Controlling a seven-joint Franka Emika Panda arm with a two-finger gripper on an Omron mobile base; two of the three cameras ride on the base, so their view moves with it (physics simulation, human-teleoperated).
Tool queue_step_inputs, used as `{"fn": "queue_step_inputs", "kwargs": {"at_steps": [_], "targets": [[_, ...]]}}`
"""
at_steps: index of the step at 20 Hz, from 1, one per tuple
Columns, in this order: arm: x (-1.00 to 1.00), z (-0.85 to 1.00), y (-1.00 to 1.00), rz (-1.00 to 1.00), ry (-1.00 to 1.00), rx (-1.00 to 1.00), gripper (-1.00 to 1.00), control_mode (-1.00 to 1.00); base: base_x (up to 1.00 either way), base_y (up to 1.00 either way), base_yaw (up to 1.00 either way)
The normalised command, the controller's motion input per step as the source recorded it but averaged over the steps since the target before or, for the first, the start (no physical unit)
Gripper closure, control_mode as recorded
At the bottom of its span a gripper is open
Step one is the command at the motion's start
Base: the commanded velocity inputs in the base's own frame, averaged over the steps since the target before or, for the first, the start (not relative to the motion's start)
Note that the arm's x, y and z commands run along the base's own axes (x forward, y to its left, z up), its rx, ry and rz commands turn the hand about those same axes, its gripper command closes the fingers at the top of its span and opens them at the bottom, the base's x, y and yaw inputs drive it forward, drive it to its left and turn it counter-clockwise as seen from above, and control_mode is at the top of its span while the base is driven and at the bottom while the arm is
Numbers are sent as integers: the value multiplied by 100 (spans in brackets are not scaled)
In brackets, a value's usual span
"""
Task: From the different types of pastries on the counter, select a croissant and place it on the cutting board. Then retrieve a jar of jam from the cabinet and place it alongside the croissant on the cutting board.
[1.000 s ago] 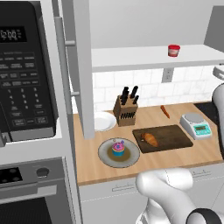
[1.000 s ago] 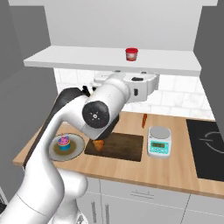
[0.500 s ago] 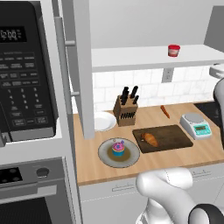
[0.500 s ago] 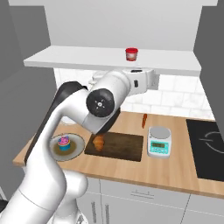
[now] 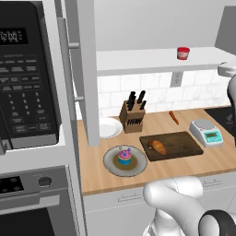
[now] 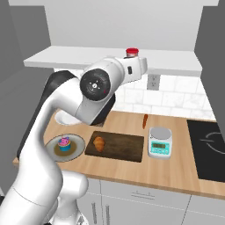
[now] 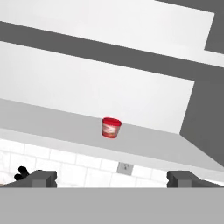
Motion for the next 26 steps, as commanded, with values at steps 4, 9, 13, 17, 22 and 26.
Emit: {"fn": "queue_step_inputs", "kwargs": {"at_steps": [4,9,13,17,22,26], "targets": [[31,0,24,2,0,0,-100,-100,0,0,0],[59,0,15,1,0,1,-100,-100,0,0,0],[69,-8,0,2,0,4,-100,-100,0,0,0],[60,-19,-3,2,0,3,-100,-100,0,0,0],[35,-14,-12,2,0,5,-100,-100,0,0,0],[9,-1,-6,0,0,1,-100,-100,0,0,0]]}}
